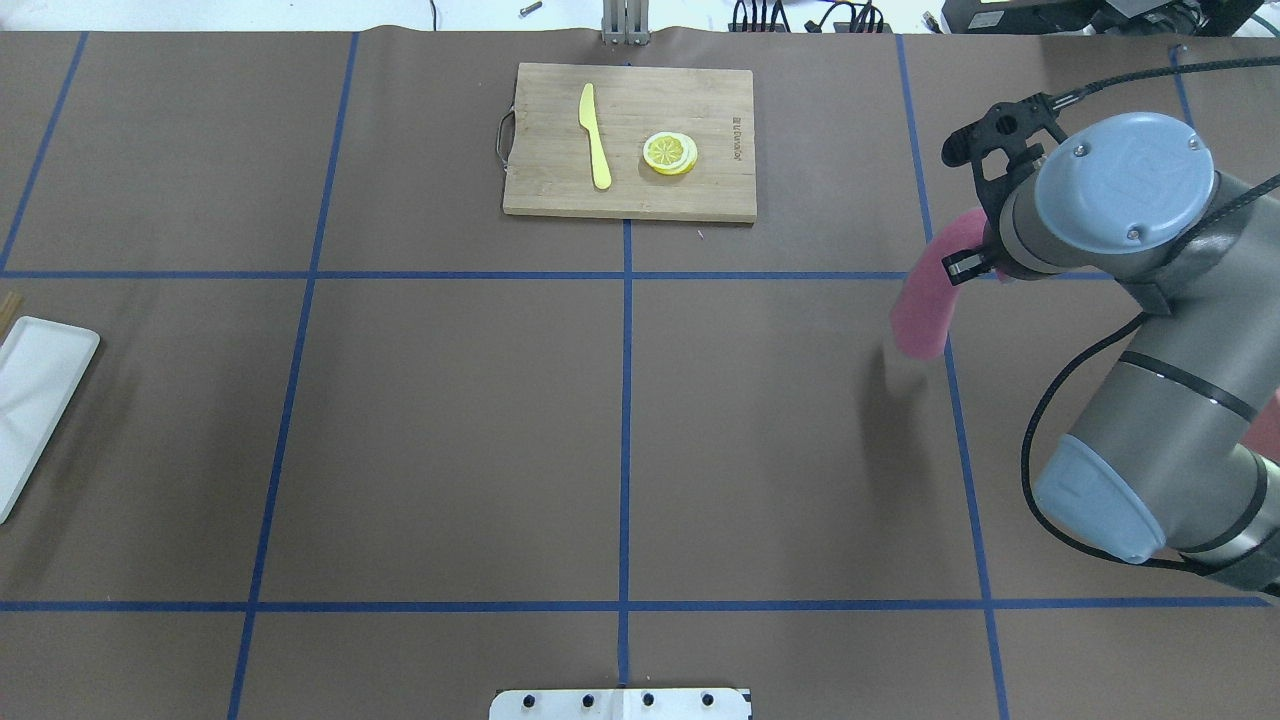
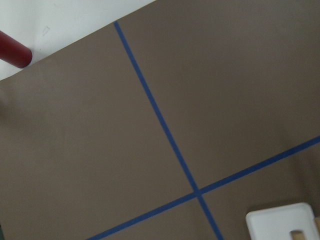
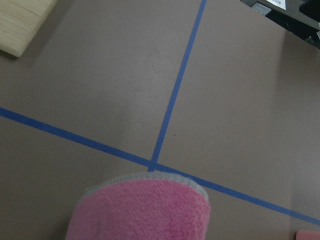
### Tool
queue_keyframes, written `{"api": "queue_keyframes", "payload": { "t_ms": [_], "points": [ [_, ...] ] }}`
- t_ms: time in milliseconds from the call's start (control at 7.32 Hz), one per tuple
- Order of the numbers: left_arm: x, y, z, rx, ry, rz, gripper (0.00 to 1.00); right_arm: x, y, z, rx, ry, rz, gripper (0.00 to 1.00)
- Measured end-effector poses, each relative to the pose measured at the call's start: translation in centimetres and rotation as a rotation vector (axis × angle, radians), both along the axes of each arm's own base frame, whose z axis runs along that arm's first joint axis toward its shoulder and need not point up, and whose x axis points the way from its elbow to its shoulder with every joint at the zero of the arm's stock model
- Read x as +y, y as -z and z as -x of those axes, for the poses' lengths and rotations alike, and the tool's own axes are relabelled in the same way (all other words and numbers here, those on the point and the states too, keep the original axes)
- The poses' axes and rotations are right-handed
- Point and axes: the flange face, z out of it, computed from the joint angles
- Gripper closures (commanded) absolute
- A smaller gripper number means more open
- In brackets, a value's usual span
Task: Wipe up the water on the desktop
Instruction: 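Lower the pink cloth onto the table with the right gripper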
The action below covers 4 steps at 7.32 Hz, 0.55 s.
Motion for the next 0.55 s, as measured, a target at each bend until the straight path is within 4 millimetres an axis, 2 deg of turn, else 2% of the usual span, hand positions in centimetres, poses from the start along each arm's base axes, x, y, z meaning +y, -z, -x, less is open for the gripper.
{"api": "queue_keyframes", "payload": {
  "t_ms": [137, 273, 410, 546],
  "points": [
    [0.8, -1.2, 2.1, 0.022, 0.043, 0.027, 0.02, -1.1, -1.2, 1.8, 0.040, 0.004, 0.036, 1.00],
    [1.0, -1.2, 2.9, 0.057, 0.110, 0.073, 0.02, -2.3, -2.1, 4.5, 0.064, 0.011, 0.058, 1.00],
    [1.1, -1.1, 3.2, 0.078, 0.157, 0.109, 0.02, -2.8, -2.7, 7.3, 0.059, 0.017, 0.064, 1.00],
    [1.2, -1.1, 3.2, 0.088, 0.180, 0.127, 0.02, -2.4, -2.9, 10.2, 0.028, 0.012, 0.065, 1.00]
  ]
}}
